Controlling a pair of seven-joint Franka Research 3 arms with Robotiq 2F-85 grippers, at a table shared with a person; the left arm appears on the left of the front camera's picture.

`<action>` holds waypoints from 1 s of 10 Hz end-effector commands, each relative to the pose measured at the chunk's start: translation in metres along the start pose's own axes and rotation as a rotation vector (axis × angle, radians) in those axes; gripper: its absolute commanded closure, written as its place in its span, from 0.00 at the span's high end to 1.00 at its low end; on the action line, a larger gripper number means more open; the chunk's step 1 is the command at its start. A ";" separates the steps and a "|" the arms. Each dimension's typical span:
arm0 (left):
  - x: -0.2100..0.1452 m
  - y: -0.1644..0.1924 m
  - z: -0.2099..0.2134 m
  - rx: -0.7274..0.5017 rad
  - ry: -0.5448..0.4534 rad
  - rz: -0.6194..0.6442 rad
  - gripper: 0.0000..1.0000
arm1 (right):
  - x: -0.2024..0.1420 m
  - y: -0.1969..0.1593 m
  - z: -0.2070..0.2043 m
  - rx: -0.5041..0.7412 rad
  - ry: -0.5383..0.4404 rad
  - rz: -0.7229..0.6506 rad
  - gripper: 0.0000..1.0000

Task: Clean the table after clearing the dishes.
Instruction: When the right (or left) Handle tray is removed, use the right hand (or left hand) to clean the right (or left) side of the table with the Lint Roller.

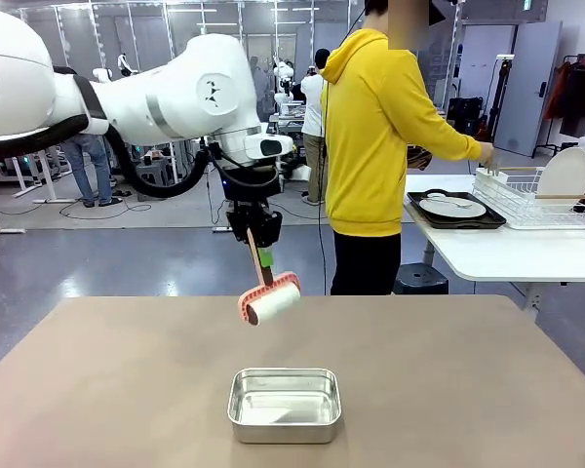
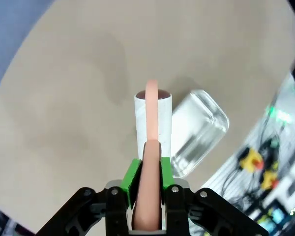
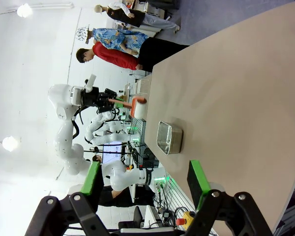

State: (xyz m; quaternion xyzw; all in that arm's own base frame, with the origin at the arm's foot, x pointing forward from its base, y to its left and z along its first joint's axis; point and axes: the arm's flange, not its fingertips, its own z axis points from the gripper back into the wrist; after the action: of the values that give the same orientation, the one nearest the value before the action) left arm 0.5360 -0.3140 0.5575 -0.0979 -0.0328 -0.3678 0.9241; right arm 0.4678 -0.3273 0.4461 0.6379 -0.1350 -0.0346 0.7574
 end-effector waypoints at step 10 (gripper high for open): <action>-0.074 0.087 -0.055 0.008 -0.069 0.681 0.00 | -0.006 0.004 -0.004 0.013 -0.006 0.000 0.87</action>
State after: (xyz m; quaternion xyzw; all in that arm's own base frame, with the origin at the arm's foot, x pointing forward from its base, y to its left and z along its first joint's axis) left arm 0.5386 -0.2111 0.4661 -0.1159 -0.0295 -0.0324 0.9923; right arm 0.4677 -0.3273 0.4462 0.6379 -0.1351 -0.0345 0.7574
